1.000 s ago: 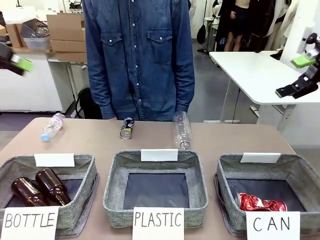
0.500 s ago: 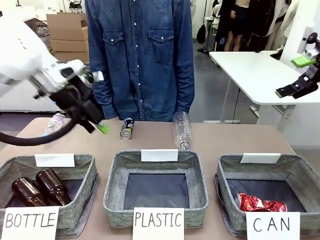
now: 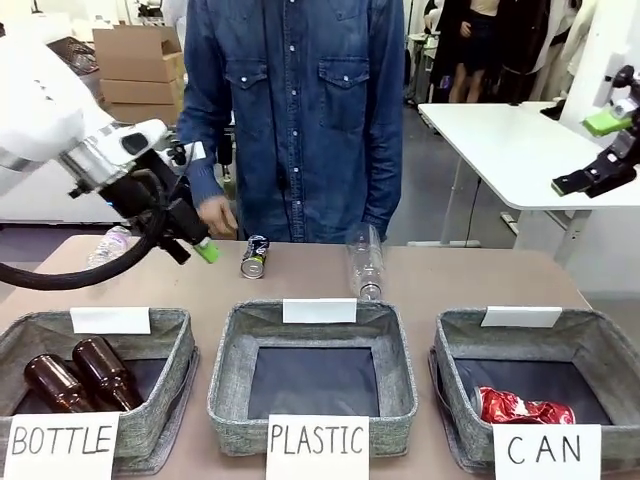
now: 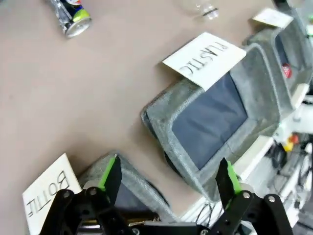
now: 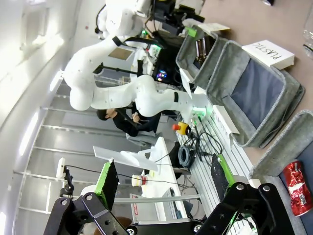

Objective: Sort the can waste into the basket.
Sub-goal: Pick up the can waste from the table and place it in the right Fabric basket.

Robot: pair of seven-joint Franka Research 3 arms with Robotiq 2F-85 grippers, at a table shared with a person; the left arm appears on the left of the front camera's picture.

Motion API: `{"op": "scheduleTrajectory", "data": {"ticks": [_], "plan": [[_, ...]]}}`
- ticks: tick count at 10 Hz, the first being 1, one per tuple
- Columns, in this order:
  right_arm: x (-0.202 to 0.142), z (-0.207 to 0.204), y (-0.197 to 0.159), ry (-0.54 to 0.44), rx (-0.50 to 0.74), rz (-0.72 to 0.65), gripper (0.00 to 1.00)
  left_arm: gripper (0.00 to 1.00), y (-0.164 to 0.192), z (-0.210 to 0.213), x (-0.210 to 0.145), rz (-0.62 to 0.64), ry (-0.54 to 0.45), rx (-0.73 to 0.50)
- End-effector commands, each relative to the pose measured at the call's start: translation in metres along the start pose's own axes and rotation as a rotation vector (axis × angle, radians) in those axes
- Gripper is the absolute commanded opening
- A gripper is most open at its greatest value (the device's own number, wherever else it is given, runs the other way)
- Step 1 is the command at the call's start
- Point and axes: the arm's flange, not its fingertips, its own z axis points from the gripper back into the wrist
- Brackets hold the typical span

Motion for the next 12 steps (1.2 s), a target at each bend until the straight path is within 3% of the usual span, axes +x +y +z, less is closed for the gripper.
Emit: {"op": "scheduleTrajectory", "data": {"ticks": [1,3,7,8,10,12], "plan": [[-0.001,0.004,0.001,0.014,-0.003,0.018,1.00,1.00,-0.024,-0.058,0.021,0.262,-0.123,0.203],[-0.001,0.004,0.001,0.014,-0.003,0.018,1.00,1.00,-0.022,-0.093,0.067,0.406,-0.223,0.345],[-0.001,0.004,0.001,0.014,-0.003,0.018,1.00,1.00,0.013,-0.151,0.125,0.520,-0.157,0.507],[-0.001,0.004,0.001,0.014,-0.003,0.018,1.00,1.00,0.010,-0.144,0.118,0.493,-0.119,0.470],[-0.001,0.004,0.001,0.014,-0.003,0.018,1.00,1.00,-0.007,-0.082,0.077,0.360,-0.090,0.242],[-0.001,0.004,0.001,0.014,-0.003,0.018,1.00,1.00,-0.030,-0.042,0.015,0.280,-0.068,0.176]]}}
